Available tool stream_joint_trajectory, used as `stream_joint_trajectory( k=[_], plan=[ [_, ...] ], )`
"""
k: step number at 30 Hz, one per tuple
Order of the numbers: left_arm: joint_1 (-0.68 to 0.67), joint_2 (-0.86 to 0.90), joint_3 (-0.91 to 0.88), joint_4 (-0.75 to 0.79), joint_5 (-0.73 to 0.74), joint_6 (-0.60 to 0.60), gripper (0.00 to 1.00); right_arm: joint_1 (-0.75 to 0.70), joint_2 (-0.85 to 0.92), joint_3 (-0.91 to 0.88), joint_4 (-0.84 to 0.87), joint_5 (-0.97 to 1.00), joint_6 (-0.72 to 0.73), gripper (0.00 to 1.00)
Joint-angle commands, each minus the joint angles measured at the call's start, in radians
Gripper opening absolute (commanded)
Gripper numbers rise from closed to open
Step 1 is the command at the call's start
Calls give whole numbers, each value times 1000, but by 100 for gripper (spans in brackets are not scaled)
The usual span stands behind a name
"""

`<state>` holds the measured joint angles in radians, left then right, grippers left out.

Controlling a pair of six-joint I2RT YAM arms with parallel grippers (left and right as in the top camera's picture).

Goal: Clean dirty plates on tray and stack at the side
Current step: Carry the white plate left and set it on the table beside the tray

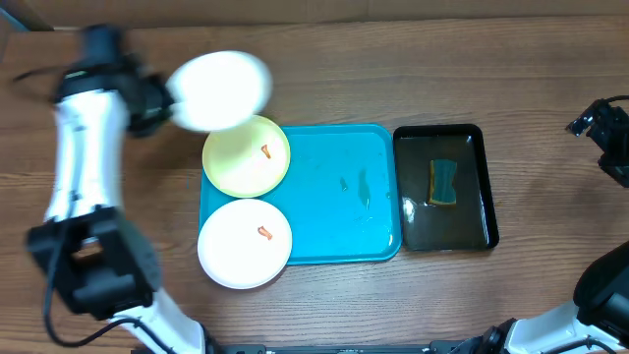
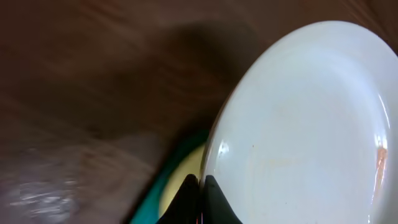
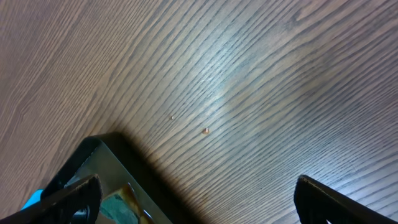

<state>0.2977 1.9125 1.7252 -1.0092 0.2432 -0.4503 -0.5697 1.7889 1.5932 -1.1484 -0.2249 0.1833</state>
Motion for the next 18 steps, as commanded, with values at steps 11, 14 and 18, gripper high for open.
stream_joint_trajectory(
  k=[11,14,18],
  plan=[
    [344,-35,-30,8,-155,116,4,-2,-12,11,3,0,3,100],
    [332,-35,-83,77,-180,160,4,-2,-12,11,3,0,3,100],
    [303,-35,-191,201,-183,182,4,-2,-12,11,3,0,3,100]
  ],
)
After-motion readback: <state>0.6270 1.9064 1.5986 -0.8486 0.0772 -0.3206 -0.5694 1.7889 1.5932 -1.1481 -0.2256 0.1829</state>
